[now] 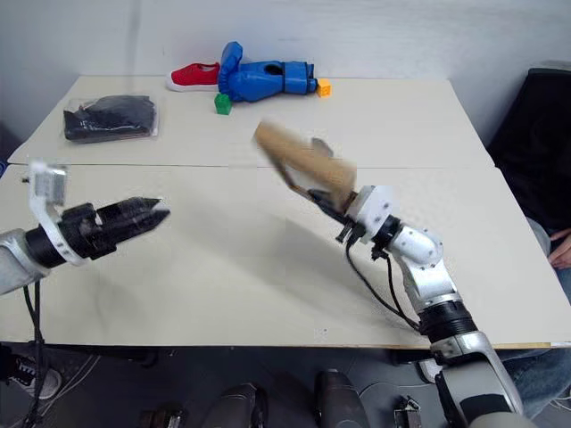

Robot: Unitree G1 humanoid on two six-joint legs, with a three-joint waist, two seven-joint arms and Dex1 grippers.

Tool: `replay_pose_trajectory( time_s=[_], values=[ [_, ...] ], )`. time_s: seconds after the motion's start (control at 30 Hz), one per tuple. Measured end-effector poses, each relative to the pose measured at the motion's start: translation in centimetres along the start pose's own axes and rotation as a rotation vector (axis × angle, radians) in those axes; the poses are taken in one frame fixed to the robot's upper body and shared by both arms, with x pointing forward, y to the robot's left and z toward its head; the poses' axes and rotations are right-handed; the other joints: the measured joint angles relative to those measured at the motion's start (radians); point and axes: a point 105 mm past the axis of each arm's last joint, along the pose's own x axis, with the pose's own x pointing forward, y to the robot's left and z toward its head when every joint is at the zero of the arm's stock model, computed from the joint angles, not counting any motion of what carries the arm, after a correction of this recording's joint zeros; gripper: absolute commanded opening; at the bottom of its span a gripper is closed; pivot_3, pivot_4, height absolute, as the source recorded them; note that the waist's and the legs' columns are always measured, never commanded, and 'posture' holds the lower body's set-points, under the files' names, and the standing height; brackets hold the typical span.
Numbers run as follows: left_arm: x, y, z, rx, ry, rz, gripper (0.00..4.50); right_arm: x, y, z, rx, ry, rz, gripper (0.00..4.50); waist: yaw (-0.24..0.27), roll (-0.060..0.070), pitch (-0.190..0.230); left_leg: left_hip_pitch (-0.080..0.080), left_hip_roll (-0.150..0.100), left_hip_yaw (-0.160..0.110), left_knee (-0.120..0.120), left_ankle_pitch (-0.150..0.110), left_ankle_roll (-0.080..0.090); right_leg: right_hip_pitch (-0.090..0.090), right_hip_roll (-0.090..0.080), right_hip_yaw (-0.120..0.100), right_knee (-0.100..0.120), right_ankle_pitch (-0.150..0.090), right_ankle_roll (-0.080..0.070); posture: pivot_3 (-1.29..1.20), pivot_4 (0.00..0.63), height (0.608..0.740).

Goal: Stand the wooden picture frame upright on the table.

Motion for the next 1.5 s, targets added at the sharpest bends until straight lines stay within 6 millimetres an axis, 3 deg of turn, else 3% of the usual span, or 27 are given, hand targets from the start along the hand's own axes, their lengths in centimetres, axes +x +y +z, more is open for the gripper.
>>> replay_pose_trajectory(
  time_s=[0.13,0.23,0.37,0.5,0.73,1.0,1.13,1.37,1.5],
  values=[
    [0.1,-0.2,-2.1,0.137,0.046,-0.061,4.5,-1.0,-0.5,-1.1,0.478,0.112,0.035,0.82,0.007,0.0,0.0,0.0,0.001,0.0,-0.004,0.0,0.001,-0.001,-0.001,0.0,-0.002,0.0,-0.001,0.0,0.15,0.74],
    [0.6,-1.1,-3.8,0.145,0.07,-0.123,4.5,-1.2,-1.5,-1.9,0.656,0.155,-0.001,0.82,0.004,0.001,0.0,-0.001,0.001,0.001,-0.004,-0.001,0.002,-0.002,-0.002,0.0,-0.002,0.0,0.0,0.0,0.15,0.74],
    [1.0,-1.6,-4.7,0.124,0.069,-0.162,4.5,-1.5,-2.6,-3.8,0.705,0.209,-0.05,0.82,0.004,0.001,0.001,-0.002,0.0,0.001,-0.005,-0.001,0.003,-0.003,-0.002,0.0,-0.002,0.0,0.0,0.0,0.15,0.74],
    [1.2,-1.7,-4.8,0.121,0.062,-0.167,4.5,-2.2,-1.6,-6.3,0.698,0.259,-0.028,0.82,0.004,0.001,0.001,-0.003,0.0,0.002,-0.005,-0.001,0.004,-0.004,-0.001,0.0,-0.002,0.0,0.0,0.0,0.15,0.74],
    [1.6,-1.7,-4.5,0.117,0.045,-0.171,4.5,-3.4,0.3,-7.6,0.676,0.214,-0.005,0.82,0.003,0.001,0.0,-0.002,0.0,0.002,-0.004,-0.002,0.004,-0.003,-0.001,0.001,-0.001,0.001,0.001,0.0,0.15,0.74],
    [1.7,-1.5,-4.1,0.139,0.05,-0.174,4.5,-3.7,0.7,-8.1,0.63,0.235,0.001,0.82,0.004,0.0,0.0,0.002,0.0,0.002,-0.004,-0.002,0.004,0.001,-0.001,0.001,-0.002,0.001,0.001,0.0,0.15,0.74],
    [1.9,-1.5,-3.5,0.168,0.047,-0.184,4.5,-4.2,1.0,-8.8,0.623,0.299,-0.004,2.12,0.004,0.0,0.0,0.002,0.0,0.002,-0.004,-0.002,0.004,0.001,-0.001,0.001,-0.002,0.001,0.001,0.0,0.15,0.74],
    [1.5,-1.4,-3.9,0.176,0.071,-0.178,4.5,-6.1,1.8,-8.2,0.522,0.353,0.065,4.48,0.006,0.0,0.0,0.001,0.0,0.002,-0.005,-0.002,0.004,0.0,-0.001,0.001,-0.002,0.001,0.001,0.0,0.15,0.74],
    [0.6,-1.1,-4.9,0.173,0.111,-0.162,4.5,-8.5,1.9,-7.9,0.46,0.395,0.101,4.48,0.011,0.0,0.0,0.001,0.0,0.002,-0.004,-0.002,0.005,0.001,-0.002,0.0,-0.003,0.001,0.001,0.0,0.15,0.74]
  ],
)
